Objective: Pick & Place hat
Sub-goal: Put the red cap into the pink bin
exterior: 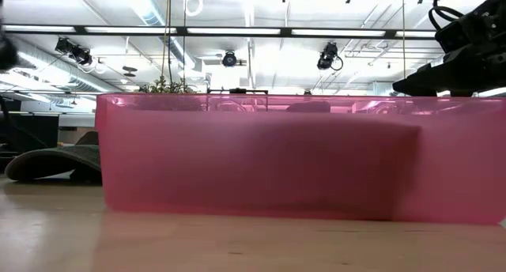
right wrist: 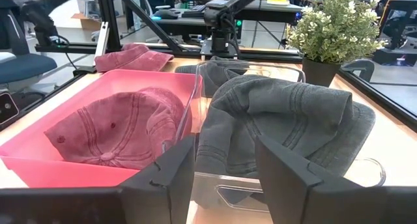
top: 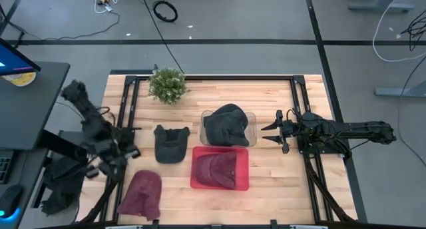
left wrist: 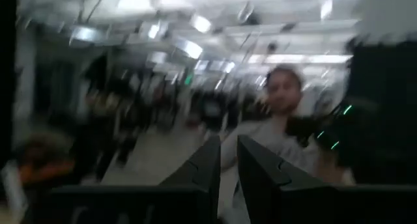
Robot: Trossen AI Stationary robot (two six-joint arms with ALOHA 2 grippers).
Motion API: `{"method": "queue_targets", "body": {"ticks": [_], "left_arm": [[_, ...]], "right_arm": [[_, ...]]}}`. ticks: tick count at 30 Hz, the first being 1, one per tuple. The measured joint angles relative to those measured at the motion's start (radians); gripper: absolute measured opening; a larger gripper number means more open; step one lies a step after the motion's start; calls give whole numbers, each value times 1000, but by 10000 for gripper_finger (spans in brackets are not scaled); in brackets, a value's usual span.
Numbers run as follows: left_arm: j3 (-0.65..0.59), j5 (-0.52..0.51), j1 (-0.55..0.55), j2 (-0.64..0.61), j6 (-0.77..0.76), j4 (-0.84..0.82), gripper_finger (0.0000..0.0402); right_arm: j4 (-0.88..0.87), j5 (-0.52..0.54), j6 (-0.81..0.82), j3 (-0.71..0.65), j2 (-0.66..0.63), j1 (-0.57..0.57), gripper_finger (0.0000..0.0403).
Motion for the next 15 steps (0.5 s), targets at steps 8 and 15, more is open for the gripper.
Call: {"method": "queue_targets", "body": {"ticks": [8,15], "left_arm": [[591,-621,-382,589,-50,-701,55],[1056,-864,-521,1041,-551,-1470,55]], "right_arm": [[0,0,0,0,0,0,165],[0,0,0,0,0,0,165]]}}
